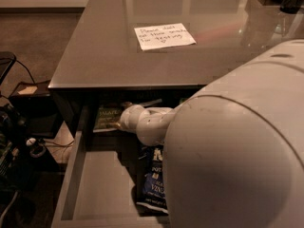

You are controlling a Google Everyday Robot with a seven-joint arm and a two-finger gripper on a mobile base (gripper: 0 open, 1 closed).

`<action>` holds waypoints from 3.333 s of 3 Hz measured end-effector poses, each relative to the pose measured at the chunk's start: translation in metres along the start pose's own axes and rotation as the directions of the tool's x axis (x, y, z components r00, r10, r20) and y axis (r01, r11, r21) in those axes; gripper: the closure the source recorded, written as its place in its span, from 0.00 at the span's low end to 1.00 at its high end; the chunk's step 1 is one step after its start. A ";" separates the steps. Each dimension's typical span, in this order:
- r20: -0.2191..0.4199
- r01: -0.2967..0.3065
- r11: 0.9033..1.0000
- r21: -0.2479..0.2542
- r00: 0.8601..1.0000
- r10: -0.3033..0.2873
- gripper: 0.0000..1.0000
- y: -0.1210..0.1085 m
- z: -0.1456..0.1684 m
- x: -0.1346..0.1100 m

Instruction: Pick green jalapeno chip bag from top drawer and place on counter

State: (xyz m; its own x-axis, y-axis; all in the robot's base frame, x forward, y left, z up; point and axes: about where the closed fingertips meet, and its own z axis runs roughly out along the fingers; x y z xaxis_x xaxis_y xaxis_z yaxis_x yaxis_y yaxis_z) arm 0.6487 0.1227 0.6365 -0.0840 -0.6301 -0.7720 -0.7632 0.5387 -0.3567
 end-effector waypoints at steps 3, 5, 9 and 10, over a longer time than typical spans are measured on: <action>-0.002 -0.057 0.998 -0.029 0.998 0.057 0.19 0.000 0.022 0.015; -0.012 -0.075 0.995 -0.070 0.997 0.074 0.23 0.008 0.038 0.019; -0.020 -0.098 0.991 -0.094 0.995 0.097 1.00 0.012 0.040 0.020; 0.004 -0.075 0.994 -0.080 0.997 0.075 1.00 0.004 0.026 0.010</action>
Offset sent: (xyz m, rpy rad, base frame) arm 0.0183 -0.0071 -0.0266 0.0421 0.0543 -0.0262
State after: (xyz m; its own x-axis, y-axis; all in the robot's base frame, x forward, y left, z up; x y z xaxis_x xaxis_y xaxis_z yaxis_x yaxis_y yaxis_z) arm 0.6619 0.1332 0.6134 -0.1387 -0.5854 -0.7988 -0.8037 0.5379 -0.2546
